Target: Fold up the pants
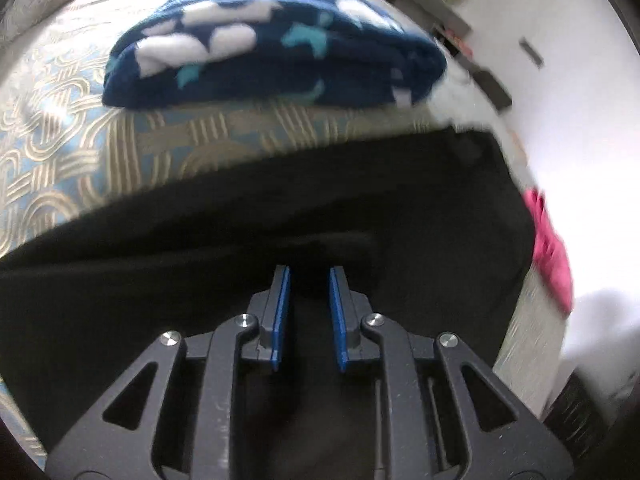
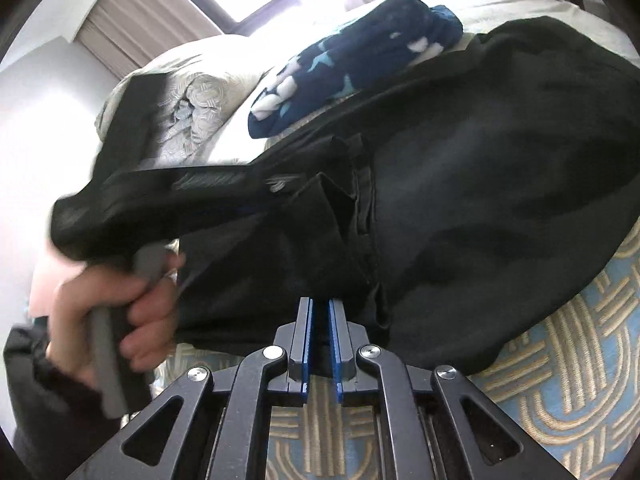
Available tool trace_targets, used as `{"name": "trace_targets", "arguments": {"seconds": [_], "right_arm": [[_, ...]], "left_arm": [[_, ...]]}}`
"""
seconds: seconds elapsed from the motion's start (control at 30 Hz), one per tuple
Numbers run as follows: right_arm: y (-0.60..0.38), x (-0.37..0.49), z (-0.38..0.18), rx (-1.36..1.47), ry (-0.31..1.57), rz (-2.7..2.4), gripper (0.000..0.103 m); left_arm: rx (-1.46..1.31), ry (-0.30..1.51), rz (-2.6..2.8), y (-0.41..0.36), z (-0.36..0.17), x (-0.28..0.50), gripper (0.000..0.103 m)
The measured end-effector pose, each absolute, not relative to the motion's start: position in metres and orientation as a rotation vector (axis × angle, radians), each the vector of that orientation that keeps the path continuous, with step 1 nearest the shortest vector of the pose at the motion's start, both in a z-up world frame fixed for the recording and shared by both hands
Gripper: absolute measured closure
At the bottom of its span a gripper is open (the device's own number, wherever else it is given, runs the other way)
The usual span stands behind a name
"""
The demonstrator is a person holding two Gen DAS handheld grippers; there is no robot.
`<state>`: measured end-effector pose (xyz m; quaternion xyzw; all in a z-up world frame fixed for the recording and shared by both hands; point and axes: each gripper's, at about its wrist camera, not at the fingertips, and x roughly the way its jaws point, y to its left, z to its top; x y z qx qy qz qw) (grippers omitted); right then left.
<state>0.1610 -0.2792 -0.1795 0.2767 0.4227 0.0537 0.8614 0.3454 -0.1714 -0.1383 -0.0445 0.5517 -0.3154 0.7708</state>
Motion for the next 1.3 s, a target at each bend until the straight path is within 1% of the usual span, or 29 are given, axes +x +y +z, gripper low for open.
{"name": "trace_targets", "arguments": {"seconds": [0.13,0.17,0.2,0.3,0.4,0.43,0.47,0.5,0.53,0.57,0.6,0.63,0.77,0.97,1.07,1.1,1.13,1.17,1.2,1.23,1.27,1.3], "right_arm": [[-0.287,0.157,-0.174,0.624,0.872,0.139,0.095],[-0.293,0.155,-0.168,0.635,0.846,0.143,0.093],[-0.298,0.154,-0.162,0.645,0.826,0.145,0.088],[-0.319,0.155,-0.148,0.677,0.790,0.140,0.076],[-0.341,0.172,-0.145,0.707,0.811,0.157,0.076],[-0.350,0.185,-0.149,0.746,0.837,0.198,0.074],[-0.355,0.197,-0.153,0.783,0.856,0.244,0.067],[-0.360,0.207,-0.158,0.832,0.881,0.292,0.057],[-0.365,0.219,-0.165,0.889,0.911,0.335,0.053],[-0.369,0.231,-0.171,0.932,0.939,0.371,0.045],[-0.370,0.241,-0.174,0.941,0.963,0.388,0.041],[-0.370,0.251,-0.177,0.925,0.995,0.388,0.040],[-0.365,0.278,-0.182,0.819,1.073,0.309,0.040],[-0.342,0.304,-0.186,0.780,1.151,0.375,0.040],[-0.328,0.316,-0.184,0.692,1.167,0.361,0.040],[-0.324,0.316,-0.182,0.673,1.168,0.359,0.042],[-0.322,0.319,-0.182,0.649,1.167,0.350,0.046],[-0.319,0.321,-0.181,0.619,1.170,0.331,0.067],[-0.319,0.322,-0.182,0.610,1.177,0.341,0.082],[-0.316,0.323,-0.183,0.612,1.182,0.365,0.088],[-0.313,0.324,-0.182,0.601,1.176,0.369,0.091],[-0.312,0.324,-0.179,0.583,1.166,0.368,0.092]], "left_arm": [[-0.122,1.156,-0.643,-0.170,-0.141,0.356,0.082],[-0.116,1.137,-0.625,-0.169,-0.142,0.358,0.082],[-0.115,1.128,-0.605,-0.168,-0.144,0.359,0.082],[-0.174,1.116,-0.616,-0.160,-0.147,0.358,0.082],[-0.202,1.114,-0.625,-0.153,-0.145,0.356,0.082],[-0.209,1.112,-0.633,-0.148,-0.141,0.356,0.080],[-0.221,1.103,-0.653,-0.142,-0.137,0.351,0.076],[-0.230,1.096,-0.675,-0.137,-0.134,0.343,0.065],[-0.227,1.088,-0.705,-0.134,-0.132,0.333,0.056],[-0.206,1.085,-0.731,-0.134,-0.132,0.323,0.056],[-0.163,1.090,-0.751,-0.135,-0.132,0.313,0.056],[-0.129,1.095,-0.764,-0.137,-0.133,0.305,0.056],[-0.103,1.112,-0.825,-0.139,-0.138,0.282,0.056],[-0.121,1.132,-0.895,-0.134,-0.138,0.261,0.056],[-0.115,1.128,-0.907,-0.133,-0.140,0.252,0.056],[-0.122,1.124,-0.909,-0.132,-0.140,0.250,0.056],[-0.131,1.123,-0.912,-0.131,-0.140,0.249,0.056],[-0.143,1.126,-0.916,-0.129,-0.140,0.247,0.056],[-0.152,1.127,-0.921,-0.129,-0.139,0.246,0.056],[-0.158,1.128,-0.928,-0.127,-0.138,0.244,0.056],[-0.160,1.129,-0.935,-0.127,-0.137,0.243,0.056],[-0.160,1.129,-0.938,-0.127,-0.136,0.241,0.056]]}}
